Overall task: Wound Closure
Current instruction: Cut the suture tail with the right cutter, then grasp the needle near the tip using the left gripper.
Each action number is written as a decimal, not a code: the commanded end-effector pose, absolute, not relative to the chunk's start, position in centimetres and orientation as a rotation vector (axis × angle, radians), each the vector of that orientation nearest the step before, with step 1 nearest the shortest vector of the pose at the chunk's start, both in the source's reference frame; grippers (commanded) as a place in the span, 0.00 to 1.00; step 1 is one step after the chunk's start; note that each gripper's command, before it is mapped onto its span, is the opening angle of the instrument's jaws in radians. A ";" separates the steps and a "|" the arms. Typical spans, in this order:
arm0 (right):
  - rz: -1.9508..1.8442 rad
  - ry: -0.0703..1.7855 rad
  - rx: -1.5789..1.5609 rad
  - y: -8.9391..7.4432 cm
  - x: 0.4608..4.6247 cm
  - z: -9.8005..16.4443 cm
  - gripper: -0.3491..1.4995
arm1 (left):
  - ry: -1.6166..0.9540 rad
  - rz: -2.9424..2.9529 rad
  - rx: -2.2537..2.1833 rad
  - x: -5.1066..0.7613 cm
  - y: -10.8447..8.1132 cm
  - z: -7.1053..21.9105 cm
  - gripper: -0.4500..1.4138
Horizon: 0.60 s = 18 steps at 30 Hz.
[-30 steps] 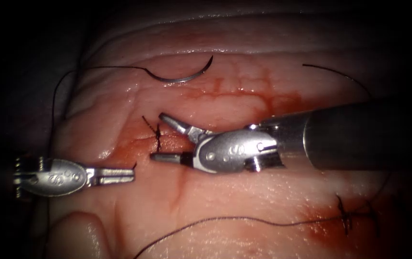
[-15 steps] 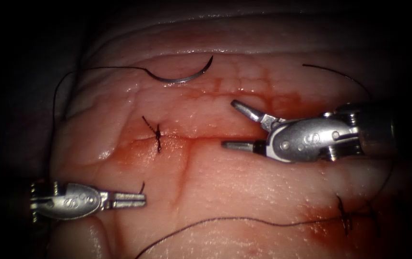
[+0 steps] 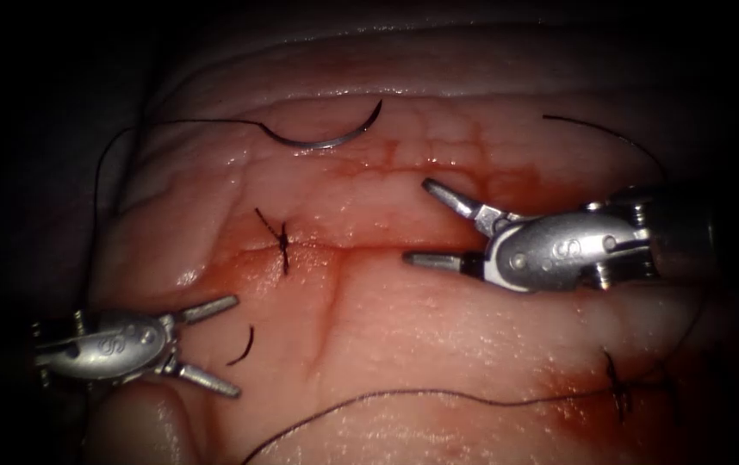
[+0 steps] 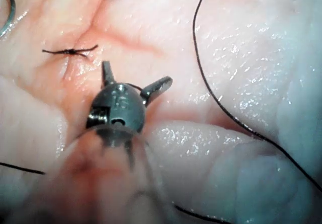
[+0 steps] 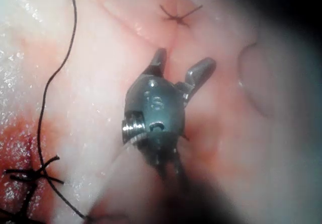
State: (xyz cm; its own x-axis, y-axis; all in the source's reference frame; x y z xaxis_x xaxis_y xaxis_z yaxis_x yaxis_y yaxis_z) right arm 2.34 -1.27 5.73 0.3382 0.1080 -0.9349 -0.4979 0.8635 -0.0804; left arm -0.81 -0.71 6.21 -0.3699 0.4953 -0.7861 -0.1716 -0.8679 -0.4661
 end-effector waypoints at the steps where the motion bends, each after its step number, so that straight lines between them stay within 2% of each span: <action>1: 0.421 1.162 -0.376 -1.3 2.35 5.8 0.82 | -0.411 2.262 -1.471 -0.87 -0.7 6.2 0.57; 3: 0.448 1.134 -0.331 -1.2 2.21 5.7 0.82 | -0.374 2.229 -1.482 -0.94 -0.3 6.1 0.56; 9: 0.471 1.059 -0.269 -1.0 1.90 5.6 0.88 | -0.269 2.170 -1.252 -1.23 0.3 6.1 0.61; 18: 0.528 0.987 -0.180 -1.0 1.65 5.6 0.79 | -0.299 2.218 -1.073 -1.68 0.9 6.5 0.59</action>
